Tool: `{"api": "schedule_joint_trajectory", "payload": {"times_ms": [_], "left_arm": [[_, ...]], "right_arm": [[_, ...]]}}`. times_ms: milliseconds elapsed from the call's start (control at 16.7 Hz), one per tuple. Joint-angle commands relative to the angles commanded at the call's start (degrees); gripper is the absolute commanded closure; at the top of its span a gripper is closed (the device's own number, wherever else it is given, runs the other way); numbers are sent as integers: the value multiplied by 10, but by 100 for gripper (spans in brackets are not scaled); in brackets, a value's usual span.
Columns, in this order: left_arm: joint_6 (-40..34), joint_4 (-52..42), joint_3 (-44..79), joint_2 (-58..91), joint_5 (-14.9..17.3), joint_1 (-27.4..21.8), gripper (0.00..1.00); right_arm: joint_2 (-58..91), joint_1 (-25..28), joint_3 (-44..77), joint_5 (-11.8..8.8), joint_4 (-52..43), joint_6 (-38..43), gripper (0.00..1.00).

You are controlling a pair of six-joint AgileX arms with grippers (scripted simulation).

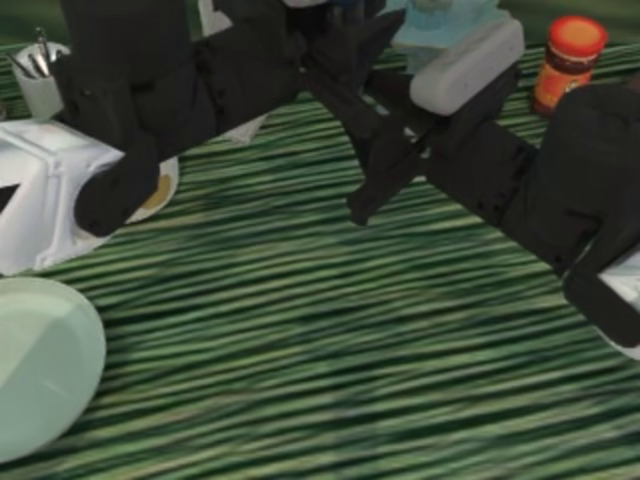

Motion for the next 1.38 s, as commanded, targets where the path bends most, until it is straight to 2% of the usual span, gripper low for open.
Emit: {"api": "schedule_joint_trajectory", "payload": {"times_ms": [180,960,1380], "left_arm": [[0,0,0,0,0,0,100],[0,0,0,0,0,0,100],[0,0,0,0,0,0,100]], "right_arm": [[0,0,0,0,0,0,100],[0,0,0,0,0,0,2],[0,0,0,0,0,0,0]]}}
